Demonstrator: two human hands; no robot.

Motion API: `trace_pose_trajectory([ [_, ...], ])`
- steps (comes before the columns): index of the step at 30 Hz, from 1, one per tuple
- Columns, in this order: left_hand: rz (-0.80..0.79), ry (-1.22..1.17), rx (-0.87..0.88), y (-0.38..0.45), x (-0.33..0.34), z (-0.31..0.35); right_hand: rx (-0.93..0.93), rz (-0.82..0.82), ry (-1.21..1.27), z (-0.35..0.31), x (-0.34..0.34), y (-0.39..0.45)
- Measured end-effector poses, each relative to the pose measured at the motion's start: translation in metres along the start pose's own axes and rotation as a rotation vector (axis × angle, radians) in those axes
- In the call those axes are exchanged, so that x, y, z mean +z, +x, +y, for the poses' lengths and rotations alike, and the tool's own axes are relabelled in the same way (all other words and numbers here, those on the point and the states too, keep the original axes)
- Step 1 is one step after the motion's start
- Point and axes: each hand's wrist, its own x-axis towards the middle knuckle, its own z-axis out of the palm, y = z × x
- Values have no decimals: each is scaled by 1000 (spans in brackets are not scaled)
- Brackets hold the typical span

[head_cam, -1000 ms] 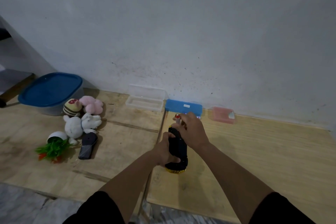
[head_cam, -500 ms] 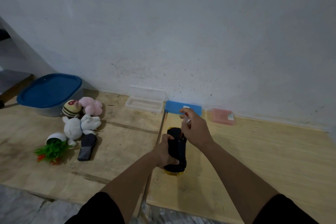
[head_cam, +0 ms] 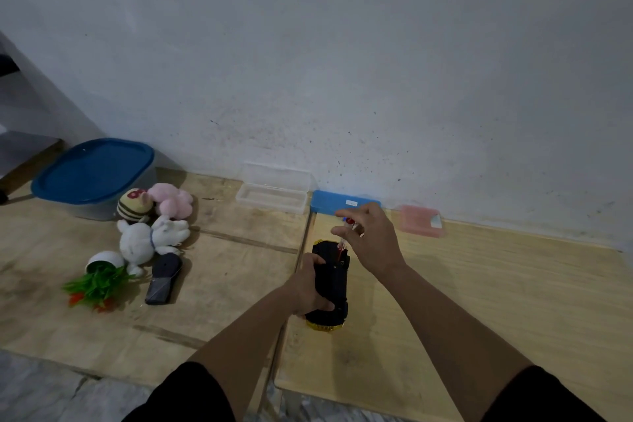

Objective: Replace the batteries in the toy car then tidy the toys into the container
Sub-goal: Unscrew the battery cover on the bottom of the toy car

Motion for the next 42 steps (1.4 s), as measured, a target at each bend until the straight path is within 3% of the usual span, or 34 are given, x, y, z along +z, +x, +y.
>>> trace_pose_trajectory([
  [36, -48, 58, -81, 23, 0, 21, 81, 20, 96, 6, -2, 28],
  [42, -58, 48, -73, 27, 0, 22, 25, -18, 36, 14, -6, 29],
])
